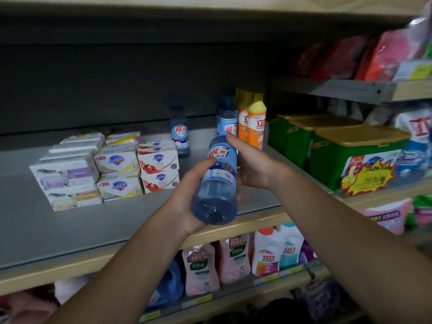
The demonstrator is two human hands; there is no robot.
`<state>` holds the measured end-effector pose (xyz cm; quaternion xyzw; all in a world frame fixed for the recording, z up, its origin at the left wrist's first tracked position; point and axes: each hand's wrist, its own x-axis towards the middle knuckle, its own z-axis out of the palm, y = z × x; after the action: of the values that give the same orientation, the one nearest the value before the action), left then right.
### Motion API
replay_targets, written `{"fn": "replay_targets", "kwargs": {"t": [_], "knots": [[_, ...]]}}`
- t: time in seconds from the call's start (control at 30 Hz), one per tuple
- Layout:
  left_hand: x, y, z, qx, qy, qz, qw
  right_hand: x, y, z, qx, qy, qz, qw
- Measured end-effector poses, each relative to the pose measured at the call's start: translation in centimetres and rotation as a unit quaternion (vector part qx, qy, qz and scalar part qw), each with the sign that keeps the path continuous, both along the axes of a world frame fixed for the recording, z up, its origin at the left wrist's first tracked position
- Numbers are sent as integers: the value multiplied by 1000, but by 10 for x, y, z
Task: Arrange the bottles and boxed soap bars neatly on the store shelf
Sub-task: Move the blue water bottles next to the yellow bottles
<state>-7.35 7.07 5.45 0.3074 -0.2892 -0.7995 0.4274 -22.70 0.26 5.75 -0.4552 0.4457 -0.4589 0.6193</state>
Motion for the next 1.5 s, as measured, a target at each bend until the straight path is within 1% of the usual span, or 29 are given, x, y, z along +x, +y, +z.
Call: {"fn": "replay_targets", "kwargs": {"t": [0.1,0.17,0.23,0.3,0.37,0.4,0.43,0.47,0.53,0.57,0.6,0.63,0.67,0.7,0.73,0.77,0.8,0.83,0.9,0.97,1.07,1.13,1.2,1.23,1.27,1.3,1.33,1.4,1.5], "knots": [[-2,-2,-2,13,82,6,997,-1,4,-5,18,-76,41,996],[-3,-4,-5,11,94,2,996,0,6,-5,20,-87,45,995],[-6,-5,-8,-1,74,-19,997,1,3,-4,18,-47,11,999],[-6,-9,-11,-6,40,-37,998,2,-1,-1,8,2,-50,999],[-4,-12,-13,-18,-21,-44,999,-1,-7,4,-23,69,-103,992],[-4,-14,-16,-53,-82,-35,995,-3,-10,7,-44,108,-121,986],[-3,-16,-19,-110,-170,-11,979,-4,-11,12,-65,141,-137,978],[-4,-16,-22,-173,-260,26,950,-3,-12,16,-84,168,-153,970],[-6,-20,-32,-274,-406,104,865,1,-11,23,-111,220,-188,951],[-7,-21,-37,-310,-453,140,824,3,-9,25,-121,243,-199,942],[-9,-20,-42,-332,-469,168,801,4,-8,26,-130,263,-199,935],[-10,-20,-45,-329,-448,179,812,5,-7,26,-137,275,-188,933],[-9,-19,-46,-296,-385,171,857,5,-6,27,-135,271,-167,938],[-8,-18,-44,-228,-289,137,919,4,-5,26,-118,242,-139,953],[-6,-17,-43,-149,-181,86,968,3,-4,25,-85,181,-107,974],[-2,-16,-43,-83,-80,29,993,1,-3,24,-46,94,-76,992],[1,-15,-44,-40,-5,-22,999,-2,-1,22,-16,7,-49,999],[4,-14,-45,-18,47,-63,997,-6,0,20,0,-56,-23,998],[8,-15,-50,-11,115,-114,987,-10,2,16,14,-111,21,993],[10,-17,-56,-13,139,-130,982,-12,4,13,15,-126,34,991],[14,-23,-61,-25,121,-152,981,-10,4,14,-8,-114,6,993],[14,-28,-61,-56,74,-132,987,-9,3,18,-47,-58,-29,997],[9,-34,-62,-114,-7,-52,992,-8,2,23,-93,26,-73,993],[7,-37,-63,-162,-76,0,984,-5,2,26,-124,75,-94,985],[4,-40,-63,-219,-157,52,962,-2,2,30,-164,134,-115,971],[2,-41,-64,-281,-225,91,928,1,3,32,-209,193,-134,949],[0,-42,-64,-335,-276,115,894,5,3,34,-250,238,-152,926],[-4,-46,-65,-395,-343,157,837,12,6,33,-308,286,-189,888],[-8,-55,-66,-431,-427,227,762,19,10,24,-352,333,-248,839]]}}
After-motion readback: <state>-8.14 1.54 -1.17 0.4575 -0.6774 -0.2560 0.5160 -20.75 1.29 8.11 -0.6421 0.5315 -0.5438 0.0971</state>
